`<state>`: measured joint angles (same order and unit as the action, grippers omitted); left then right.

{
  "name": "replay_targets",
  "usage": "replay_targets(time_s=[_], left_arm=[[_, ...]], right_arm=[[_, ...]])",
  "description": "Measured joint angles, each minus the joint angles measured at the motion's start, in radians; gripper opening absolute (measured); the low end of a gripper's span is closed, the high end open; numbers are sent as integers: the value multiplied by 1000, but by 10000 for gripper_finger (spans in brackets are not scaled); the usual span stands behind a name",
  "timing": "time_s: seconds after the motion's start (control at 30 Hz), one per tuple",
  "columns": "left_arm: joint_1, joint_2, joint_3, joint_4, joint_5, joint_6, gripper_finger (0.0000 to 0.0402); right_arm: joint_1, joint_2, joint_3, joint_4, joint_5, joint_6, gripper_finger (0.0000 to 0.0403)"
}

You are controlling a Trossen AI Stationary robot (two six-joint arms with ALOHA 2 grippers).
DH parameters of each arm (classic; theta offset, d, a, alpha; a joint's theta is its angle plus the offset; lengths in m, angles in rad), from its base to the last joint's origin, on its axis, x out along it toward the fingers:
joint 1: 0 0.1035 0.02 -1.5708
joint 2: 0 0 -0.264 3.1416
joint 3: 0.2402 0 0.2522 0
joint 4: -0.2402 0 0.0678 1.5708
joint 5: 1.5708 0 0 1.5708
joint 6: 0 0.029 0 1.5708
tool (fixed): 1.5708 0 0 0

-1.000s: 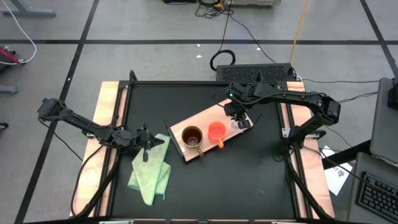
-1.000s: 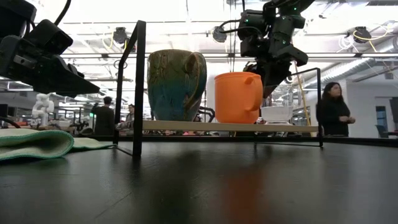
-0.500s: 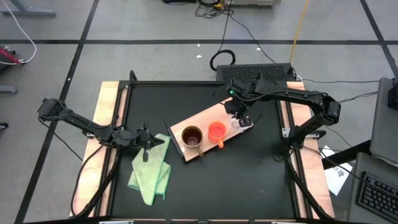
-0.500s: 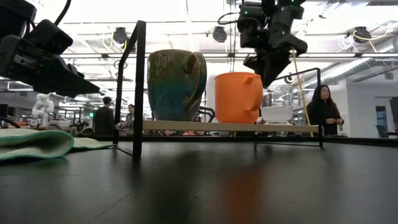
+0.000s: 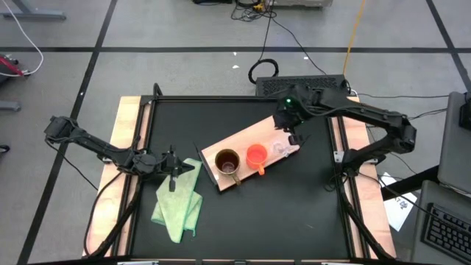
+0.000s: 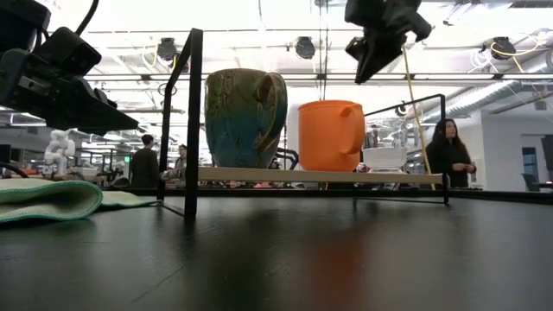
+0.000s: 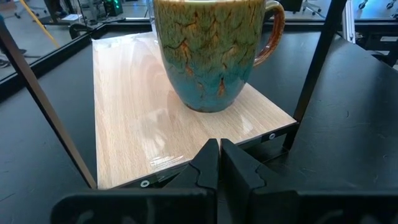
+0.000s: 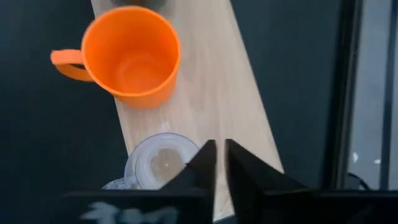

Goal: Stack small to large cups/mugs on shelf
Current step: Return to Home Position

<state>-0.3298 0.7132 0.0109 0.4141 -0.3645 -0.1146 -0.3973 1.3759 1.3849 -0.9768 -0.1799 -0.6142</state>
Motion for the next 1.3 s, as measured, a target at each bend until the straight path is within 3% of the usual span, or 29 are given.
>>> replay_targets(time_s=[0.1, 0.57, 0.73, 1.03, 1.17, 1.3], left_arm=[[0, 0, 0, 1, 0, 0, 19], [0, 0, 0, 7, 0, -17, 19], [0, 0, 0, 7, 0, -17, 19], [0, 0, 0, 6, 0, -17, 19], [0, 0, 0, 6, 0, -17, 19], [0, 0, 0, 6, 0, -17, 19]], right_arm=[[0, -30, 0, 1, 0, -1, 7], [26, -8, 0, -24, -8, 22, 0], [32, -54, -16, -13, -145, 78, 0], [81, -227, -181, 128, -169, 200, 0], [103, -321, -281, 234, -268, 273, 0], [138, -413, -391, 301, -269, 334, 0]])
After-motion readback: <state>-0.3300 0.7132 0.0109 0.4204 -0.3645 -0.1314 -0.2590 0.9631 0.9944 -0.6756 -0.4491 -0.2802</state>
